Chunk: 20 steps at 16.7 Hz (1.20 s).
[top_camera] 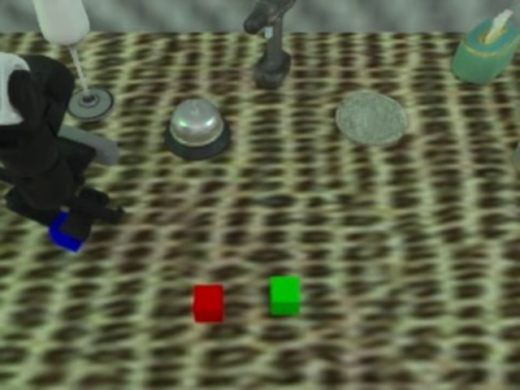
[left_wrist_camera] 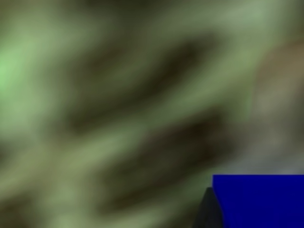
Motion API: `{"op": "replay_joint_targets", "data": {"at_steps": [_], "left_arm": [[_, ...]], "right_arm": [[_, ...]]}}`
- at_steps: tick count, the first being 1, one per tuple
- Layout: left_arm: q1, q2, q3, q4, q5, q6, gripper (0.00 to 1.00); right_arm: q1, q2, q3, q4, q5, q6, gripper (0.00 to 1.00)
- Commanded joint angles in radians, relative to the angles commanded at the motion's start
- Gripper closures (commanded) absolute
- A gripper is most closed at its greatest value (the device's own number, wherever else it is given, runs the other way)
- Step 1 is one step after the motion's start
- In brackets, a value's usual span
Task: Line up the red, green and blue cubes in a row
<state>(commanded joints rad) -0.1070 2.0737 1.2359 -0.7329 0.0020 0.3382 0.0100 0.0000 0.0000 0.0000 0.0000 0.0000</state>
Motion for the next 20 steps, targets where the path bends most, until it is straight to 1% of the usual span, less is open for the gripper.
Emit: {"op": "replay_joint_targets", "data": {"at_steps": [4,5,7,12,14,20], "left_arm": [[0.000,0.000,0.000,0.000,0.000,0.000,1.00],[-0.002,-0.048,0.018,-0.024,0.014,-0.008,1.00],[0.000,-0.053,0.031,-0.041,0.016,-0.008,1.00],[0.011,-0.120,0.131,-0.224,0.015,-0.009,1.00],[0.016,-0.146,0.163,-0.271,0.014,-0.010,1.00],[0.001,-0.143,0.178,-0.280,0.013,-0.022,1.00]], "right_arm": [[0.000,0.000,0.000,0.000,0.000,0.000,0.00],[0.000,0.000,0.000,0.000,0.000,0.000,0.00],[0.000,0.000,0.000,0.000,0.000,0.000,0.00],[0.000,0.000,0.000,0.000,0.000,0.000,0.00],[0.000,0.000,0.000,0.000,0.000,0.000,0.00],[0.000,0.000,0.000,0.000,0.000,0.000,0.00]]}}
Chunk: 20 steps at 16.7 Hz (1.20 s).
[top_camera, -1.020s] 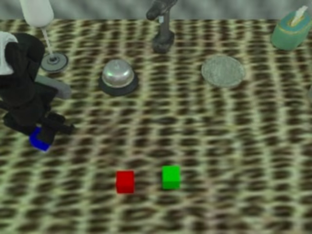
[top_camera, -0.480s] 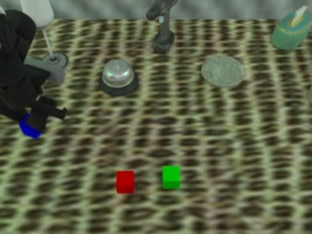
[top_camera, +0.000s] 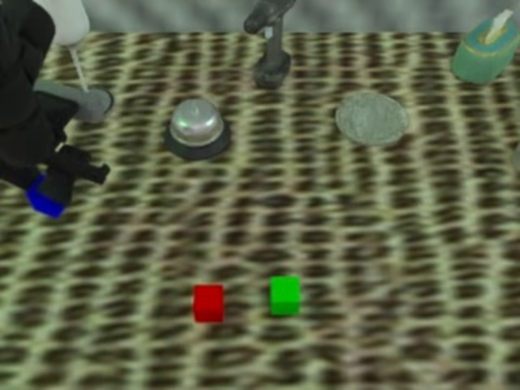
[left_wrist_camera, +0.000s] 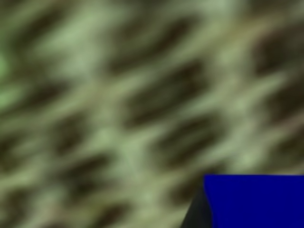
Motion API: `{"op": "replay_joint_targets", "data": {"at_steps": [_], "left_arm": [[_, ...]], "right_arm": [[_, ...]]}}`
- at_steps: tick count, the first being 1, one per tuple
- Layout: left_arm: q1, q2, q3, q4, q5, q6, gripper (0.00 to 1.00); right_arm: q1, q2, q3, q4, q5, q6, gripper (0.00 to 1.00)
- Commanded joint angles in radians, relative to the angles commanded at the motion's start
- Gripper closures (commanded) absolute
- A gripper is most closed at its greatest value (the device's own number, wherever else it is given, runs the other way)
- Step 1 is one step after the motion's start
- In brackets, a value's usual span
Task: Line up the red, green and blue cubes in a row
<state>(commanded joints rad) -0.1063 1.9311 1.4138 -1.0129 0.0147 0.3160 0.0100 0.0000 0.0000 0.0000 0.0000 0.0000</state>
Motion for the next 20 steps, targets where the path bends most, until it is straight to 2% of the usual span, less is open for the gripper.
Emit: {"op": "replay_joint_targets", "data": {"at_steps": [2,5,15,18,20], "left_arm": [[-0.042,0.026,0.044,-0.019,-0.002,-0.053,1.00],[-0.158,0.099,0.158,-0.073,-0.007,-0.213,1.00],[-0.705,0.384,0.637,-0.306,-0.035,-1.068,1.00],[-0.823,0.426,0.735,-0.344,-0.044,-1.227,1.00],[-0.867,0.440,0.773,-0.357,-0.049,-1.280,1.00]], "right_arm": [[0.000,0.000,0.000,0.000,0.000,0.000,0.00],[0.000,0.000,0.000,0.000,0.000,0.000,0.00],[0.000,0.000,0.000,0.000,0.000,0.000,0.00],[0.000,0.000,0.000,0.000,0.000,0.000,0.00],[0.000,0.000,0.000,0.000,0.000,0.000,0.00]]}}
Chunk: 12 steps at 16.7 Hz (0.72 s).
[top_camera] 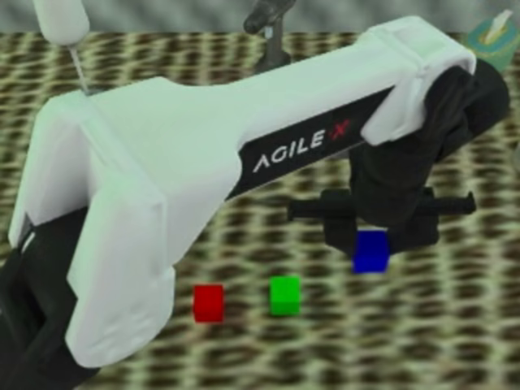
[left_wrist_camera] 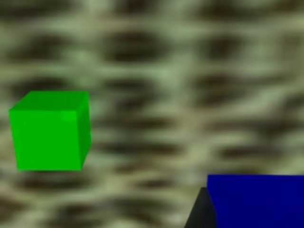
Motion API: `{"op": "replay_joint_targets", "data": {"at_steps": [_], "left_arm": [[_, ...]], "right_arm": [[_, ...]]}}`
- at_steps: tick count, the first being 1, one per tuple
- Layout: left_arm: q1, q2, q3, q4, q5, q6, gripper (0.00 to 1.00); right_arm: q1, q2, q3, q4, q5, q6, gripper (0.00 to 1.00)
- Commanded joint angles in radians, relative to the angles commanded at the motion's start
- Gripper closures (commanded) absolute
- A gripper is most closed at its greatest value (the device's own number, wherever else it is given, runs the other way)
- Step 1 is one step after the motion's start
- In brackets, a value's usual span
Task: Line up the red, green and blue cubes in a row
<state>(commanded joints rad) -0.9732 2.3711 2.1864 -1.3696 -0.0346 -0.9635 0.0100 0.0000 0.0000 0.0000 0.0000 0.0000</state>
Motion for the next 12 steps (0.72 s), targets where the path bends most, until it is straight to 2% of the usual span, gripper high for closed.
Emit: {"op": "replay_joint_targets", "data": {"at_steps": [7,12], "left_arm": [[-0.007,-0.001,-0.009,0.016,0.001,-0.010,1.00],[-0.008,0.015,-0.157,0.180,0.003,-0.007,1.00]], "right_arm": [[0.000,0.000,0.000,0.000,0.000,0.000,0.00],[0.000,0.000,0.000,0.000,0.000,0.000,0.00]]}}
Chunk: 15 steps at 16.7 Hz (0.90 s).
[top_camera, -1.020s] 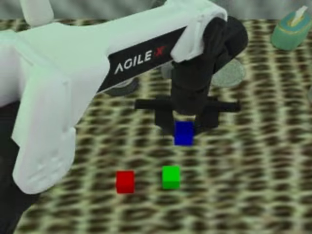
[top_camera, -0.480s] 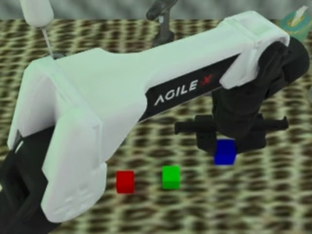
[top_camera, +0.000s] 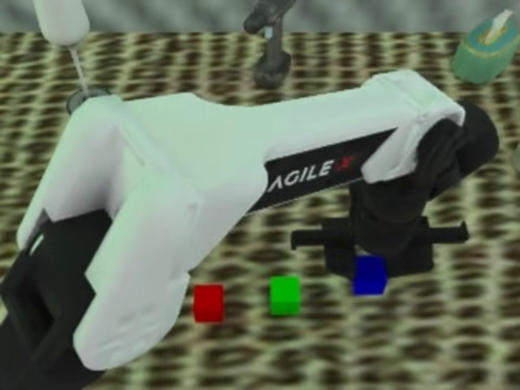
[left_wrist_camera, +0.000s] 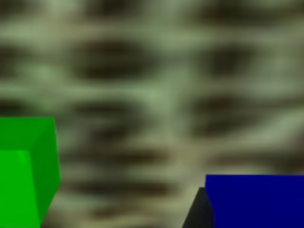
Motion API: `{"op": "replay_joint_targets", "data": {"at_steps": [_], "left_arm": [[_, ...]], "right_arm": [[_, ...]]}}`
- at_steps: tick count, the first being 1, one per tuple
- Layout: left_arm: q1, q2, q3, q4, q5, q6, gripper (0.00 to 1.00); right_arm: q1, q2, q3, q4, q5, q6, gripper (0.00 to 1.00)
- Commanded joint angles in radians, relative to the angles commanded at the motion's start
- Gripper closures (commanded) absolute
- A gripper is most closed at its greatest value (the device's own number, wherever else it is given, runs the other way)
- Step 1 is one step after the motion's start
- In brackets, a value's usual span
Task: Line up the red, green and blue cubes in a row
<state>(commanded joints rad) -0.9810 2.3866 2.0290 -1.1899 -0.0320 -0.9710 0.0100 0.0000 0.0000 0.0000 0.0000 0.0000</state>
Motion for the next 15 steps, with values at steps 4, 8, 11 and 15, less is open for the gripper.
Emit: {"op": "replay_joint_targets", "data": {"at_steps": [4,8,11,15], "left_arm": [[0.000,0.010,-0.072,0.078,-0.004,-0.002,1.00],[0.000,0.010,-0.072,0.078,-0.004,-0.002,0.92],[0.000,0.010,-0.072,0.078,-0.004,-0.002,0.70],[0.000,0.010,-0.072,0.078,-0.004,-0.002,0.40]], "right_arm": [[0.000,0.000,0.000,0.000,0.000,0.000,0.00],[0.000,0.000,0.000,0.000,0.000,0.000,0.00],[0.000,0.000,0.000,0.000,0.000,0.000,0.00],[0.000,0.000,0.000,0.000,0.000,0.000,0.00]]}}
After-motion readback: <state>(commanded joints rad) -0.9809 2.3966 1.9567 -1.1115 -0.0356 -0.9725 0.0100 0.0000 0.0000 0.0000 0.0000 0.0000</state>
